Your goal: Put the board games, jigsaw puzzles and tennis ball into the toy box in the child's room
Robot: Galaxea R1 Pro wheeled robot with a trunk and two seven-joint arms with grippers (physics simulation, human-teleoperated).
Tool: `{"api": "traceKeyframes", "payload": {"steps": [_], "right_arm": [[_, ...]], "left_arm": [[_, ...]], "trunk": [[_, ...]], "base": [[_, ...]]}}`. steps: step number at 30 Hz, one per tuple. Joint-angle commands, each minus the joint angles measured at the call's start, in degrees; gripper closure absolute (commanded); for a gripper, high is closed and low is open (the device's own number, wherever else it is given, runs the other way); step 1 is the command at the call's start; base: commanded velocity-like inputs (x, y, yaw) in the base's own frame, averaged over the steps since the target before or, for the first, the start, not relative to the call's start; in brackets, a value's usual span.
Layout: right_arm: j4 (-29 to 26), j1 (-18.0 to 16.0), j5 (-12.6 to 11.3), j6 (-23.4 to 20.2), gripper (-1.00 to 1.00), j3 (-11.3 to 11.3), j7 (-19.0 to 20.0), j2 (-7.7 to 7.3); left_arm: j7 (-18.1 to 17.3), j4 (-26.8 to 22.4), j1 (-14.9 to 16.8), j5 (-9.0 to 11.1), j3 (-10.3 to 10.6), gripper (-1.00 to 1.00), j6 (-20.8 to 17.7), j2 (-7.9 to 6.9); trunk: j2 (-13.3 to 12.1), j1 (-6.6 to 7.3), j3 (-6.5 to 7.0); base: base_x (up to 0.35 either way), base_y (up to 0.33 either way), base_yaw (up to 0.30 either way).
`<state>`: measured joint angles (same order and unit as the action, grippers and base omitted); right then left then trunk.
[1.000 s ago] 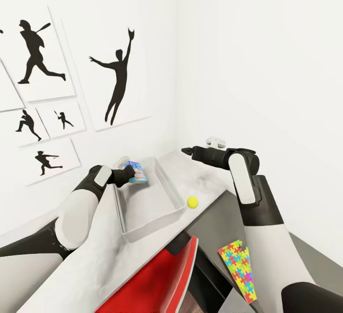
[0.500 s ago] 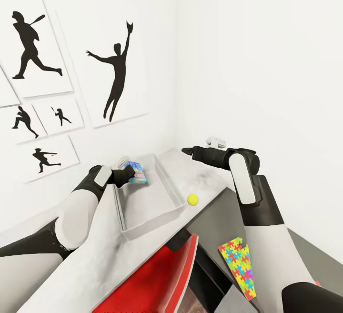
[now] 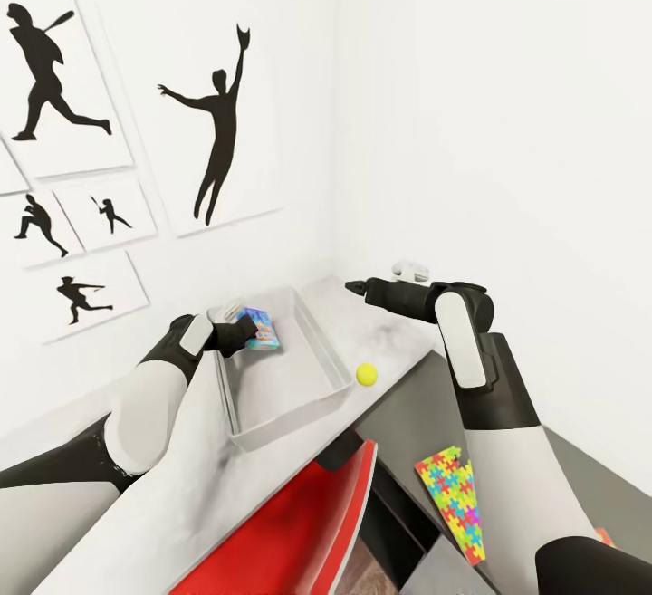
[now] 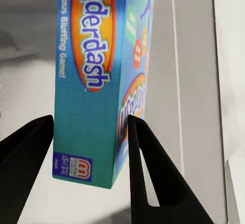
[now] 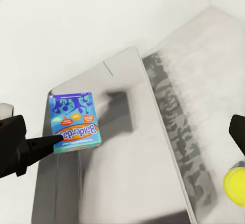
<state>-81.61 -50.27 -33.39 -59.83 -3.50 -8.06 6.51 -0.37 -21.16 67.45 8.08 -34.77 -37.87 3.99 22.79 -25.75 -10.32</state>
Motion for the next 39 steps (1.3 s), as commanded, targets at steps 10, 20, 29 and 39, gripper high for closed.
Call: {"api": "traceKeyframes", "payload": {"steps": [10, 20, 29, 39], "right_arm": [[0.0, 0.1, -0.5, -0.2, -1.00, -0.1, -0.6, -0.01], [0.0, 0.1, -0.5, -0.2, -1.00, 0.0, -0.6, 0.03], [0.0, 0.1, -0.5, -0.2, -1.00, 0.0, -0.6, -0.01], [-0.1, 0.2, -0.5, -0.2, -1.00, -0.1, -0.6, -0.01]], "left_arm": [[0.0, -0.1, 0.9, 0.2, -0.3, 1.00, 0.0, 0.05], [0.0, -0.2, 1.5, 0.2, -0.3, 1.00, 0.1, 0.05], [0.0, -0.2, 1.5, 0.2, -0.3, 1.00, 0.2, 0.09], [0.0, -0.2, 2.9, 0.2, -0.3, 1.00, 0.5, 0.10]], "trunk": [[0.1, -0.03, -1.04], [0.1, -0.03, -1.97], [0.1, -0.03, -2.79], [0.1, -0.03, -3.72]], "base": [[0.000, 0.000, 0.000], [0.000, 0.000, 0.000], [0.000, 0.000, 0.000], [0.000, 0.000, 0.000]]}}
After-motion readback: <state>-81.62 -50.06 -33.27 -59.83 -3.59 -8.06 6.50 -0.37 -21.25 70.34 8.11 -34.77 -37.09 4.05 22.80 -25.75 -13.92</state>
